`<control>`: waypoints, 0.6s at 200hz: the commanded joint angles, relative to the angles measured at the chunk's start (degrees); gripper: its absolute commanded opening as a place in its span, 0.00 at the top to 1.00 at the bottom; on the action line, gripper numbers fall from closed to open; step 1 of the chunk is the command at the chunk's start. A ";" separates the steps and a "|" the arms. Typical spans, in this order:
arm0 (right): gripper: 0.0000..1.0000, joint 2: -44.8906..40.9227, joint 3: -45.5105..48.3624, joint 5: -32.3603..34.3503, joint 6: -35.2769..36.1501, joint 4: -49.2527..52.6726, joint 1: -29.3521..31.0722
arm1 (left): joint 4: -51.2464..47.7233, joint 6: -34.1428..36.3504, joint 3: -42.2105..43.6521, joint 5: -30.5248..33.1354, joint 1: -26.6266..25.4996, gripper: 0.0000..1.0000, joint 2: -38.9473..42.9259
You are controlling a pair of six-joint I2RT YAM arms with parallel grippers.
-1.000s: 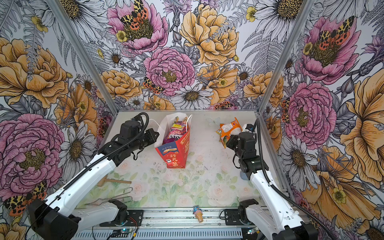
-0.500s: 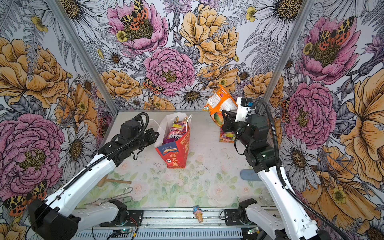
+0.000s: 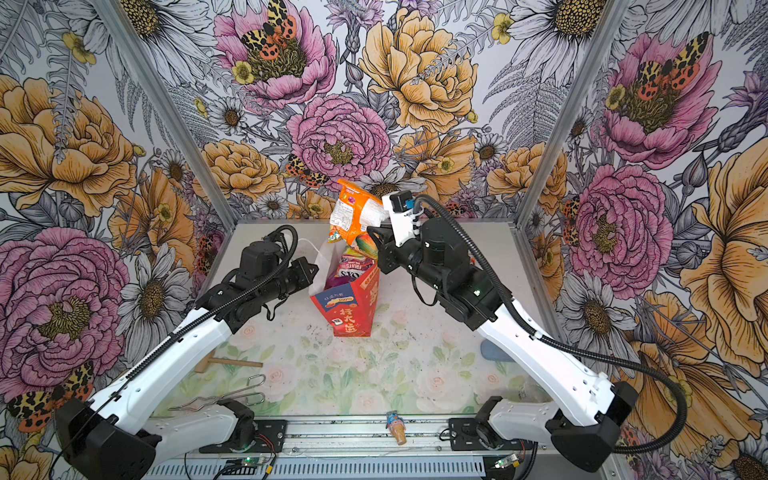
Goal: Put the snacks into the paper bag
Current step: 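Lift the orange FOX'S bag with the right gripper over the paper bag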
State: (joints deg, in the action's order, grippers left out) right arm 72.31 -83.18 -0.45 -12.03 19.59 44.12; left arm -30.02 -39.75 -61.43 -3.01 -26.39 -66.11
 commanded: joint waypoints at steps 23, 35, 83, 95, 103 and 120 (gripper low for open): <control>1.00 4.03 -4.59 4.49 2.02 -2.67 3.11 | -1.09 -0.42 -0.18 0.65 -0.50 1.00 1.45; 1.00 5.21 -4.83 4.61 1.93 -2.93 3.23 | -1.09 -0.42 -0.22 0.61 -0.36 1.00 1.48; 1.00 9.19 -4.47 7.33 2.67 -3.86 3.32 | -1.09 -0.33 -0.18 0.70 -0.59 1.00 1.58; 1.00 9.75 -4.19 8.05 3.29 -4.11 3.32 | -1.10 -0.33 -0.18 0.63 -0.58 1.00 1.54; 1.00 10.16 -3.93 8.56 3.70 -4.21 3.43 | -1.09 -0.33 -0.24 0.68 -0.53 1.00 1.50; 1.00 10.65 -3.49 9.49 4.60 -4.17 3.51 | -1.10 -0.33 -0.36 0.64 -0.57 1.00 1.46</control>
State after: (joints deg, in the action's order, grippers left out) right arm 82.94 -85.45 6.28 -9.39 19.53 47.24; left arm -30.04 -39.75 -61.43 -2.98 -26.50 -66.11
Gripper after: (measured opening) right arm 0.088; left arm 0.049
